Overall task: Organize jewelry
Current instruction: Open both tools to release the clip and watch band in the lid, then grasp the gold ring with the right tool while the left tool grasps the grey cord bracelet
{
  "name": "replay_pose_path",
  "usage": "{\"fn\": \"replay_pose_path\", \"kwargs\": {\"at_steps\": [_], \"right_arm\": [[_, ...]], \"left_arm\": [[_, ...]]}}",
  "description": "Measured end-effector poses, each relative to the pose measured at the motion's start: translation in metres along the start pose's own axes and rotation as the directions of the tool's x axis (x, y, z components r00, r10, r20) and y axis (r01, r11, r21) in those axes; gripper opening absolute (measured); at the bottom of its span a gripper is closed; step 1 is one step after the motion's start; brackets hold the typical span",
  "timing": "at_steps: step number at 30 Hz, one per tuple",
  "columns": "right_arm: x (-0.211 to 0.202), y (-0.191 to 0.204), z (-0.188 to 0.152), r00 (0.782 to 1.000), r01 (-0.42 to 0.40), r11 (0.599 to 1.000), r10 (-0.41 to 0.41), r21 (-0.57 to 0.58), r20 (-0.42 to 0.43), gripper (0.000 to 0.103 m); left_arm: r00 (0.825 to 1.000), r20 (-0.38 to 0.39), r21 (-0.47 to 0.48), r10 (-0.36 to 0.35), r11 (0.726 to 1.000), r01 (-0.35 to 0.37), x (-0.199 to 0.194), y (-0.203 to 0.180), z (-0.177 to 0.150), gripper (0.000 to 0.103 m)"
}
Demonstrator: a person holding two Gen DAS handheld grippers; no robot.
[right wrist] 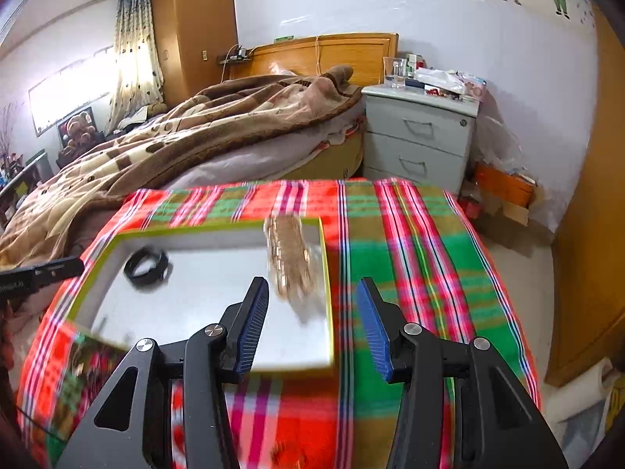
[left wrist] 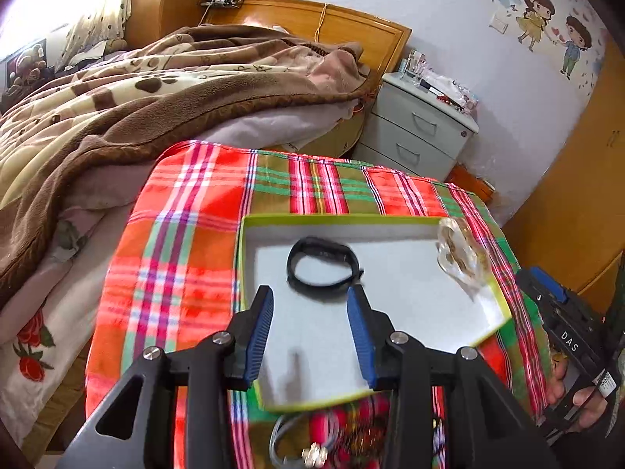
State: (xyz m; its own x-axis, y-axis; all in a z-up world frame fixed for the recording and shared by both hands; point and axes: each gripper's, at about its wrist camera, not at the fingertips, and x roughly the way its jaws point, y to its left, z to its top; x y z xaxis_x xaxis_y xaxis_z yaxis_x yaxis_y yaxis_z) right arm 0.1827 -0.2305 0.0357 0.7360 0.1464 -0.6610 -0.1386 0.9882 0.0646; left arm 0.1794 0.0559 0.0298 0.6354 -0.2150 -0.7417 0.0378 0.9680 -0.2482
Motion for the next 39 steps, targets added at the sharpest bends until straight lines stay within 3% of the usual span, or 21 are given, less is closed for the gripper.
{"fn": "replay_pose_path", "kwargs": {"at_steps": [15, 22, 31, 39], "right_arm": [[-0.018, -0.010, -0.073, 0.990, -0.049, 0.999, 0.051, 0.017, -0.129, 0.048], [-0.010, 0.002, -0.078, 0.981, -0.082, 0.997, 0.079, -0.006, -0.179, 0.048], [-0.005, 0.011, -0.081, 0.977, -0.052, 0.997, 0.041, -0.049, -0.210, 0.048], [-0.007, 0.017, -0.082, 0.978, -0.034, 0.995, 0.014, -0.094, -0.210, 0.028]], "left_arm": [[1.000, -0.016, -0.060, 0.016, 0.998, -0.017, -0.033, 0.028, -0.065, 0.042], [0.999, -0.034, -0.083, 0.037, 0.996, -0.040, -0.035, 0.038, -0.080, 0.042], [0.997, -0.053, -0.106, 0.056, 0.993, -0.061, -0.036, 0.046, -0.091, 0.042], [0.996, -0.059, -0.112, 0.060, 0.991, -0.067, -0.035, 0.049, -0.094, 0.042]]}}
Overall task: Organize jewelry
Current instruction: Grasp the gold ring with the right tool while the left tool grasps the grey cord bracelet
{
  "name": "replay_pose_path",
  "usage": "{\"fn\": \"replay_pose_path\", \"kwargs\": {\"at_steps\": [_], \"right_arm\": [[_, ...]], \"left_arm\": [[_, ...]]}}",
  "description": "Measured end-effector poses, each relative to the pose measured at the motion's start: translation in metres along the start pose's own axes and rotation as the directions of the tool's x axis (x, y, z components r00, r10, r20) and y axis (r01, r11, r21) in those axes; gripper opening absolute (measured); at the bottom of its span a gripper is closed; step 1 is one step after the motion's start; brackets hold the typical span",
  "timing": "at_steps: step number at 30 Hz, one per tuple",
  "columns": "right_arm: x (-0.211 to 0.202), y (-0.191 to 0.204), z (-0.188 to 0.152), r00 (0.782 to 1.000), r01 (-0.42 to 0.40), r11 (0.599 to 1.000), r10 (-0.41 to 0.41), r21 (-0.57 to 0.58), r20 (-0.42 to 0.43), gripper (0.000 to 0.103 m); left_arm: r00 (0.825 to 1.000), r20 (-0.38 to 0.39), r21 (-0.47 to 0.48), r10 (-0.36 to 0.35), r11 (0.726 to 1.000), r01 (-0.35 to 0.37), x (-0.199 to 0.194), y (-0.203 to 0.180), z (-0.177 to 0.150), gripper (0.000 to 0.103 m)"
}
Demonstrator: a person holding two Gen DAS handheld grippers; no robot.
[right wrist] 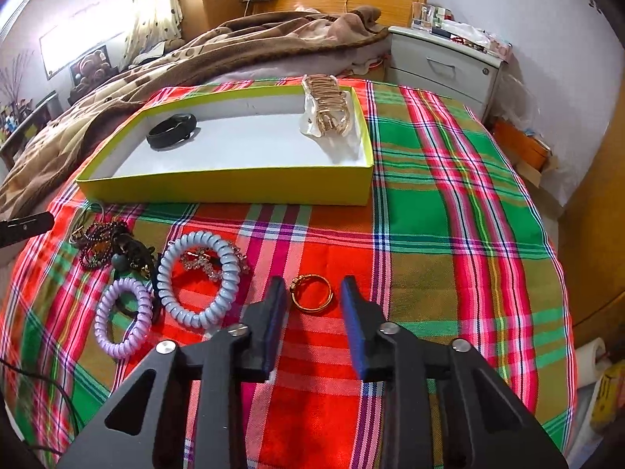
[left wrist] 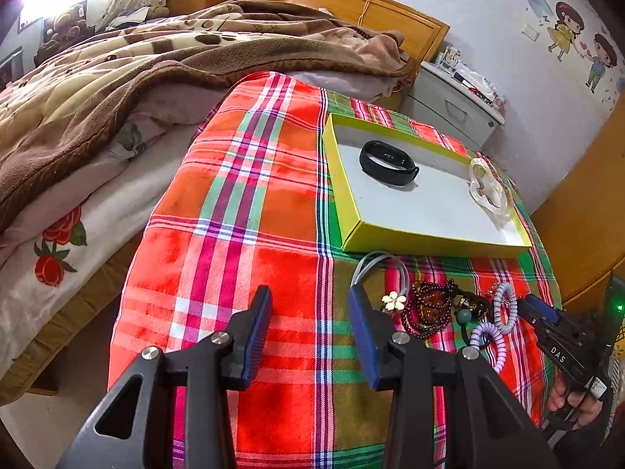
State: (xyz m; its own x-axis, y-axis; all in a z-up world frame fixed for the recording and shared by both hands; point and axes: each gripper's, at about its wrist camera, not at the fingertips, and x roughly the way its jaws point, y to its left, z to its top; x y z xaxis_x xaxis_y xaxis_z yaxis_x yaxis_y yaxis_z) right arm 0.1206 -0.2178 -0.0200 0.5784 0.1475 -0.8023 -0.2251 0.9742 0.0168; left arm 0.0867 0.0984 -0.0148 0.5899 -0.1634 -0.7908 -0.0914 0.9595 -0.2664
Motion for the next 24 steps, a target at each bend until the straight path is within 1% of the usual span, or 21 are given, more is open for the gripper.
{"fn": "replay_pose_path", "kwargs": {"at_steps": [1, 7, 12, 16, 18, 22, 24], "right_arm": [[-0.001, 0.000, -0.001, 1.000, 0.002, 1.000, -0.002, -0.002, 0.000, 0.024], [-0.002, 0.000, -0.001, 1.000, 0.004, 1.000, -0.004, 0.008, 0.005, 0.024], [-0.010, -0.008, -0.002, 0.999, 0.000, 0.999, -0.002, 0.050, 0.039, 0.024], [-0.014, -0.008, -0.002, 0.998, -0.011, 0.998, 0.007, 0.060, 0.056, 0.024], [-0.016, -0.007, -0.002, 0.998, -0.016, 0.998, 0.013, 0.060, 0.064, 0.024], [-0.021, -0.005, 0.000, 0.997, -0.026, 0.998, 0.021, 0.059, 0.080, 0.024], [-0.022, -0.004, 0.000, 0.996, -0.031, 0.998, 0.026, 0.058, 0.086, 0.024]], "left_arm": [[1.000, -0.001, 0.001, -0.001, 1.000, 0.001, 0.000, 0.000, 0.000, 0.042], [1.000, -0.009, 0.005, -0.004, 1.000, 0.004, 0.002, -0.002, -0.001, 0.042], [1.000, -0.022, 0.001, -0.007, 1.000, 0.007, 0.004, -0.001, 0.000, 0.042], [0.999, -0.032, 0.033, -0.029, 0.999, 0.030, 0.007, -0.009, 0.003, 0.042], [0.998, -0.044, 0.051, -0.040, 0.998, 0.042, 0.012, -0.015, 0.005, 0.044], [0.998, -0.059, 0.071, -0.031, 0.997, 0.035, 0.021, -0.023, 0.009, 0.045], [0.997, -0.080, 0.095, 0.009, 0.995, -0.002, 0.028, -0.028, 0.010, 0.045]]}}
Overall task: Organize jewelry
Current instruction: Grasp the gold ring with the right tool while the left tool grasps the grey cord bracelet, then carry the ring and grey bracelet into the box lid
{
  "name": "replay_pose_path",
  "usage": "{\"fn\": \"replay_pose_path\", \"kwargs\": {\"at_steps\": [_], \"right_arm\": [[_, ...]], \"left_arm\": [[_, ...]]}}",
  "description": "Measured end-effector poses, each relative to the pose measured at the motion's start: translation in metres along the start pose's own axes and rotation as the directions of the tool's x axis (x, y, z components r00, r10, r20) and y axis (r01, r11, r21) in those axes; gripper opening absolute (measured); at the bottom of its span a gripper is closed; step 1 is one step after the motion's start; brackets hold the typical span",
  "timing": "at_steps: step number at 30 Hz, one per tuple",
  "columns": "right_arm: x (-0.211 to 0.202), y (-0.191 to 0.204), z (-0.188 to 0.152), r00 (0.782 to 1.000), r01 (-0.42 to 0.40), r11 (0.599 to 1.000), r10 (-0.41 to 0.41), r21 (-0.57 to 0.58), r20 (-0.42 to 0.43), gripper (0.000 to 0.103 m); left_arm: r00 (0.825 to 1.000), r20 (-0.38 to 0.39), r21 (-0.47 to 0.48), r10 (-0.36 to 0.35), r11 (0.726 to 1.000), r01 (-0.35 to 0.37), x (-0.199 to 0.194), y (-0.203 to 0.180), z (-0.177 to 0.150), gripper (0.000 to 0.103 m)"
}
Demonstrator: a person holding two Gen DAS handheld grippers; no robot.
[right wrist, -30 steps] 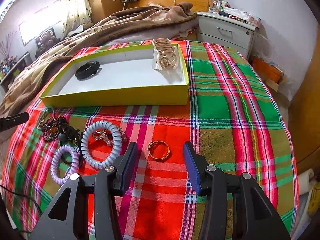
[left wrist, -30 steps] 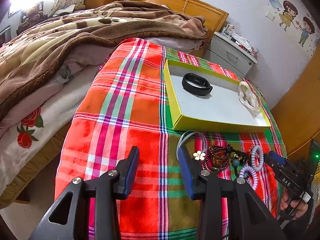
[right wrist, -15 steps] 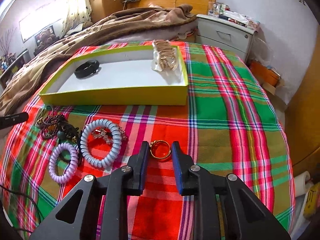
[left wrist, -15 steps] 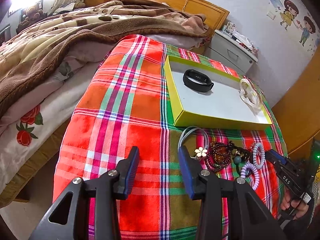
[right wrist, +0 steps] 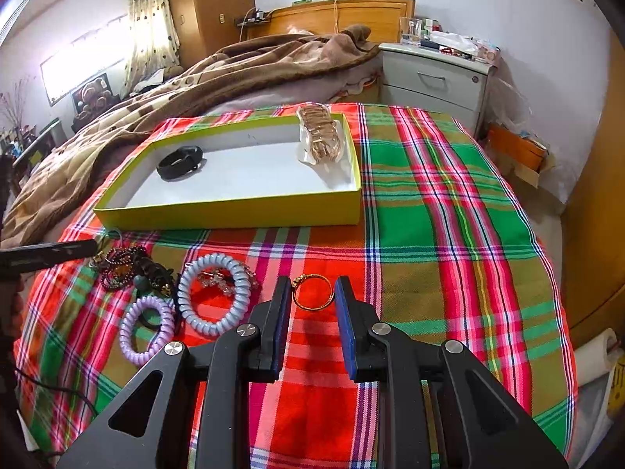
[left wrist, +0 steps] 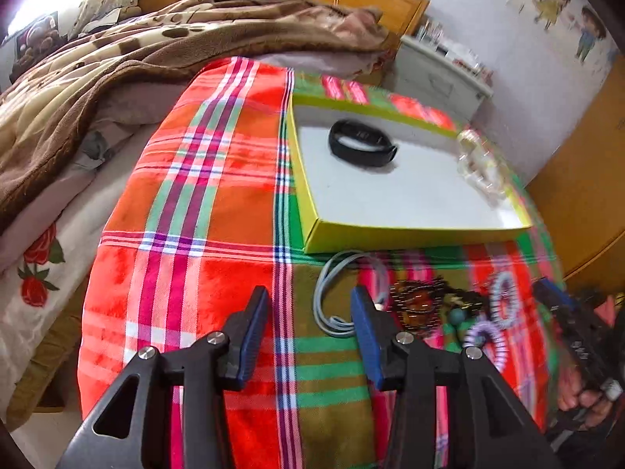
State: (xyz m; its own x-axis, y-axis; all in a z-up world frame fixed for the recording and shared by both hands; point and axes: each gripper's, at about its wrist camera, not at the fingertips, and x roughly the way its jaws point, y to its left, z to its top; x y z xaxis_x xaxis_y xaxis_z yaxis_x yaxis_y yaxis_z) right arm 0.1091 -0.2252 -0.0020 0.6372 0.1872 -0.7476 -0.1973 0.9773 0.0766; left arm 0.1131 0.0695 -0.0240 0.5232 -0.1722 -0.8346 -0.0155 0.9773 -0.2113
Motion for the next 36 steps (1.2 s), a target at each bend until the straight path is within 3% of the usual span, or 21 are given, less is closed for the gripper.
{"fn": "replay_pose_path", "kwargs": {"at_steps": [2, 9, 12, 18, 26, 31, 34, 36], "right_arm": [[-0.001, 0.000, 0.000, 1.000, -0.006, 1.000, 0.006, 0.004, 0.005, 0.024], [-0.001, 0.001, 0.000, 1.000, -0.019, 1.000, 0.019, 0.003, 0.010, 0.024], [-0.001, 0.001, 0.000, 1.000, -0.024, 1.000, 0.024, 0.007, 0.013, 0.024], [-0.003, 0.001, 0.000, 0.999, -0.027, 1.000, 0.027, 0.010, 0.019, 0.024], [-0.007, 0.002, -0.001, 0.999, -0.032, 0.999, 0.032, 0.013, 0.029, 0.024], [-0.009, 0.003, -0.002, 0.999, -0.031, 0.999, 0.030, 0.018, 0.030, 0.024], [-0.010, 0.004, -0.002, 0.999, -0.029, 0.999, 0.029, 0.018, 0.031, 0.024], [-0.011, 0.004, -0.003, 0.999, -0.027, 0.999, 0.026, 0.019, 0.035, 0.024]], "left_arm": [[1.000, 0.004, 0.020, 0.023, 1.000, -0.023, 0.001, -0.003, 0.000, 0.045], [1.000, 0.005, 0.034, -0.007, 0.999, 0.006, -0.002, -0.006, -0.003, 0.045], [0.999, -0.001, 0.031, 0.033, 0.999, -0.033, 0.001, -0.007, 0.000, 0.045], [0.992, 0.026, 0.152, 0.126, 0.980, -0.128, 0.009, -0.024, -0.001, 0.045], [0.992, 0.047, 0.166, 0.119, 0.978, -0.126, 0.008, -0.023, 0.001, 0.045], [0.992, 0.057, 0.194, 0.115, 0.973, -0.124, 0.005, -0.022, -0.003, 0.019], [0.992, 0.059, 0.191, 0.114, 0.974, -0.123, 0.004, -0.021, -0.005, 0.007], [0.992, 0.058, 0.192, 0.111, 0.974, -0.120, 0.002, -0.020, -0.007, 0.005]]}}
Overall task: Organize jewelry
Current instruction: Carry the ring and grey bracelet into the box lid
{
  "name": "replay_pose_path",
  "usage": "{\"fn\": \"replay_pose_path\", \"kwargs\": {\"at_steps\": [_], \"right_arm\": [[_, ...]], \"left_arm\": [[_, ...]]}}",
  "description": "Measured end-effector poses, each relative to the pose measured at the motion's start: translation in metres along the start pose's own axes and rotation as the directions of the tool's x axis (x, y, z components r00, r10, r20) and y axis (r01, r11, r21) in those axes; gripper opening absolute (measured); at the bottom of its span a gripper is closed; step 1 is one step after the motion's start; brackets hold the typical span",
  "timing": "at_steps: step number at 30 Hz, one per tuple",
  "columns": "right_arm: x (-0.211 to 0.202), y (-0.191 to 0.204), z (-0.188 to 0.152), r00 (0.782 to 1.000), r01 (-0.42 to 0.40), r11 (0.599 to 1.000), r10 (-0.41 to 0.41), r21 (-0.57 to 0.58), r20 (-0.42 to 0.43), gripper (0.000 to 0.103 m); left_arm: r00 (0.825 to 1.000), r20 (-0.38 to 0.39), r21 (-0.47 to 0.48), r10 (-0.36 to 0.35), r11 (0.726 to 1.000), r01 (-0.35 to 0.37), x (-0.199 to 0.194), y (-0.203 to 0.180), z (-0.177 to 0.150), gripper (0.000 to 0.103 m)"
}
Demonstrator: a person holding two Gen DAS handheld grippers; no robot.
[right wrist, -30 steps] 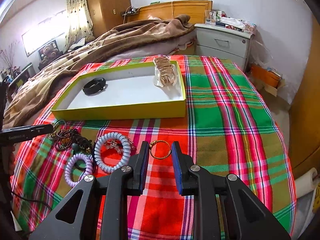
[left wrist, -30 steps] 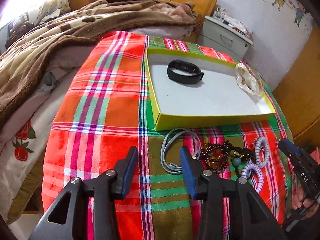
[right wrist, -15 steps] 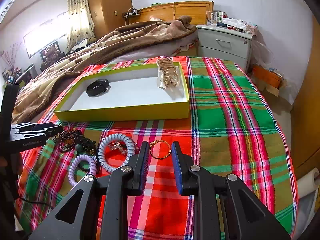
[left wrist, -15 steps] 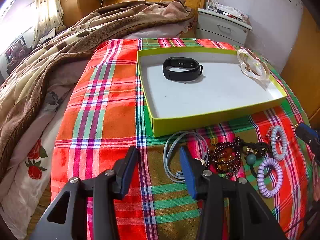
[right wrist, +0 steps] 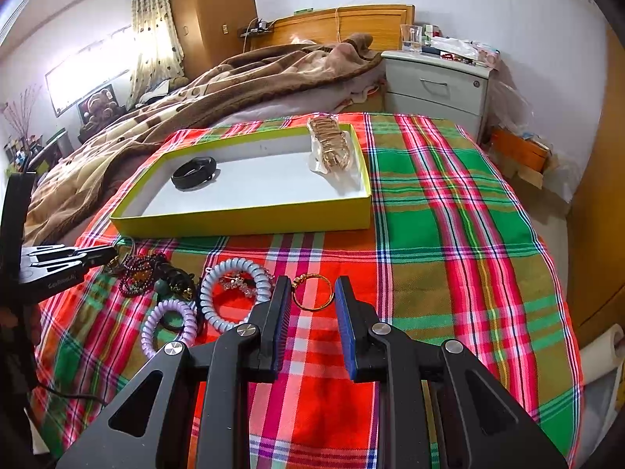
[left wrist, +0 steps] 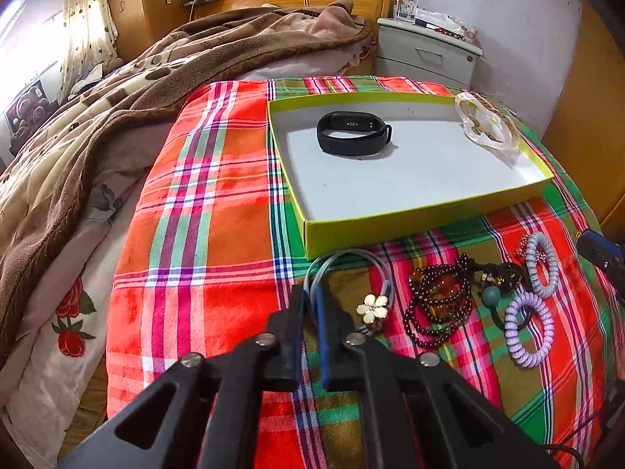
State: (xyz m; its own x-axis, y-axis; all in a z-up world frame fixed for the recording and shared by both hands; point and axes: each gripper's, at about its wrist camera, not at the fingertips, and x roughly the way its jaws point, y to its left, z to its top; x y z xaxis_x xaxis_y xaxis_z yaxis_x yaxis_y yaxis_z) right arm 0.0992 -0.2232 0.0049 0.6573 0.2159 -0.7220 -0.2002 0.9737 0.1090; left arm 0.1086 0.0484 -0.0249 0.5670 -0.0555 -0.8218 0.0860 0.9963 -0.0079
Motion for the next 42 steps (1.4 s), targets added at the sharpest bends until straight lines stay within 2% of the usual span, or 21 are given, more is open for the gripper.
{"fn": "replay_pose_path", "kwargs": {"at_steps": [5, 11, 24, 34, 42], "right_arm": [[-0.005, 0.002, 0.000, 1.000, 0.006, 1.000, -0.007, 0.004, 0.013, 0.024], [-0.012, 0.005, 0.001, 1.000, 0.008, 1.000, -0.008, 0.003, 0.027, 0.024], [-0.023, 0.016, 0.013, 0.998, 0.004, 1.000, -0.003, -0.017, 0.063, 0.024], [-0.016, 0.029, 0.037, 0.997, -0.001, 0.999, 0.004, -0.045, 0.081, 0.024], [0.010, 0.038, 0.069, 0.998, -0.009, 0.998, 0.013, -0.062, 0.066, 0.024]], "left_arm": [[1.000, 0.008, -0.034, -0.015, 0.999, 0.015, -0.006, 0.005, -0.003, 0.003], [0.998, 0.052, -0.061, -0.036, 0.997, 0.039, -0.023, 0.010, -0.003, 0.003], [0.988, 0.120, -0.072, -0.100, 0.991, 0.110, -0.053, 0.013, 0.007, 0.003], [0.976, 0.163, -0.079, -0.144, 0.984, 0.158, -0.057, 0.015, 0.031, 0.003], [0.970, 0.160, -0.062, -0.184, 0.979, 0.196, -0.043, 0.011, 0.058, 0.003]]}}
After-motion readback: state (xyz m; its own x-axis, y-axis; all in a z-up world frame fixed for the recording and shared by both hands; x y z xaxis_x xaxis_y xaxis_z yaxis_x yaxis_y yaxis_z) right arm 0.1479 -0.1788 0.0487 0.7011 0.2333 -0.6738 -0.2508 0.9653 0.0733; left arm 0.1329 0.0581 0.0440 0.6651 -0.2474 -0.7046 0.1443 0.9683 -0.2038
